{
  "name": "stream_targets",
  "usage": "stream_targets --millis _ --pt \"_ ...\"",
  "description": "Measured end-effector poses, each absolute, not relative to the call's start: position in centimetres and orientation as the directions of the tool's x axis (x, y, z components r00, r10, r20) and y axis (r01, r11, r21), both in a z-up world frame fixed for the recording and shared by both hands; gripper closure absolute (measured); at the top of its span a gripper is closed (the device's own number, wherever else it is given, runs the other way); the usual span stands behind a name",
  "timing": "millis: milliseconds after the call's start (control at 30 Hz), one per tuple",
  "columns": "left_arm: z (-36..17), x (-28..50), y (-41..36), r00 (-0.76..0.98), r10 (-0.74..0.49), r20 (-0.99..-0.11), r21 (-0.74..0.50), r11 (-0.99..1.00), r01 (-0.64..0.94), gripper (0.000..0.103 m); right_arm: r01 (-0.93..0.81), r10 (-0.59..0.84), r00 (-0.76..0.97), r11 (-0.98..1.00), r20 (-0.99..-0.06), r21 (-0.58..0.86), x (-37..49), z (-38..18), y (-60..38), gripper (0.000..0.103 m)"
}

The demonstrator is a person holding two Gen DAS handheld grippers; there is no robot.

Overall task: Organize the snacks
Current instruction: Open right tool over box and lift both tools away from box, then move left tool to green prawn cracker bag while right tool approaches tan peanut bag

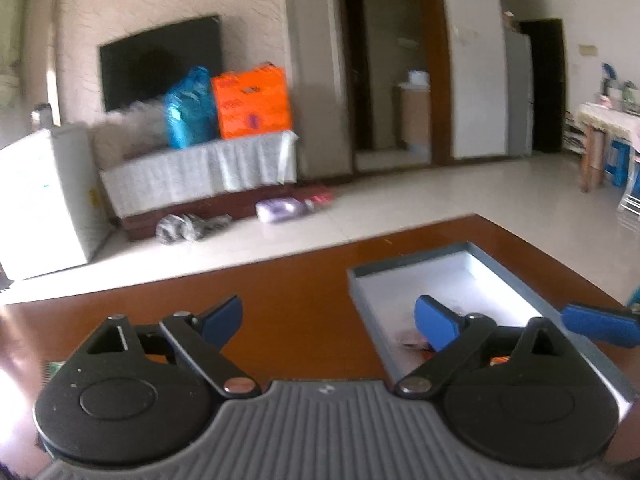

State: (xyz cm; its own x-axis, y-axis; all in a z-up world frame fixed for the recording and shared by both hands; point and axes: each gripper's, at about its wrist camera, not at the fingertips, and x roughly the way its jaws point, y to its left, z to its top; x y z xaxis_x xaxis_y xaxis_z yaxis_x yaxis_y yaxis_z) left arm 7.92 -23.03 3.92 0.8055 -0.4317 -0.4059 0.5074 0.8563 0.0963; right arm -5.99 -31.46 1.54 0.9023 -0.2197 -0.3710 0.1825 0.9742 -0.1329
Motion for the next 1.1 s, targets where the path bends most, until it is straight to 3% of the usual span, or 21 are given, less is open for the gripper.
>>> stream_targets --millis 133,467,800,1100 --pt "4.0 8.2 -20.6 0.825 -0.408 -0.391 0.07 0.881 0.469 0.001 0.143 -0.19 0.908 0.978 -0.373 -0.148 -5.6 1.5 -30.1 0.013" --pt "4.0 9.4 -12.2 0.868 -0.278 -0.412 0.061 0.942 0.331 0.001 0.048 -0.084 0.914 0.994 -0.397 -0.099 -3.9 1.6 -25.2 0.008" --pt "0.6 11.7 -1.9 0.867 -0.157 -0.472 0.0 0.984 0.179 0.001 -0.044 -0.014 0.887 0.992 -0.462 -0.114 -1.5 -0.6 -20.2 0.007" --pt "-2.0 14.5 -0.3 0.852 -0.196 -0.486 -0.062 0.98 0.19 0.001 -0.048 -0.009 0.857 0.994 -0.515 -0.098 0.6 -1.9 -19.5 0.006"
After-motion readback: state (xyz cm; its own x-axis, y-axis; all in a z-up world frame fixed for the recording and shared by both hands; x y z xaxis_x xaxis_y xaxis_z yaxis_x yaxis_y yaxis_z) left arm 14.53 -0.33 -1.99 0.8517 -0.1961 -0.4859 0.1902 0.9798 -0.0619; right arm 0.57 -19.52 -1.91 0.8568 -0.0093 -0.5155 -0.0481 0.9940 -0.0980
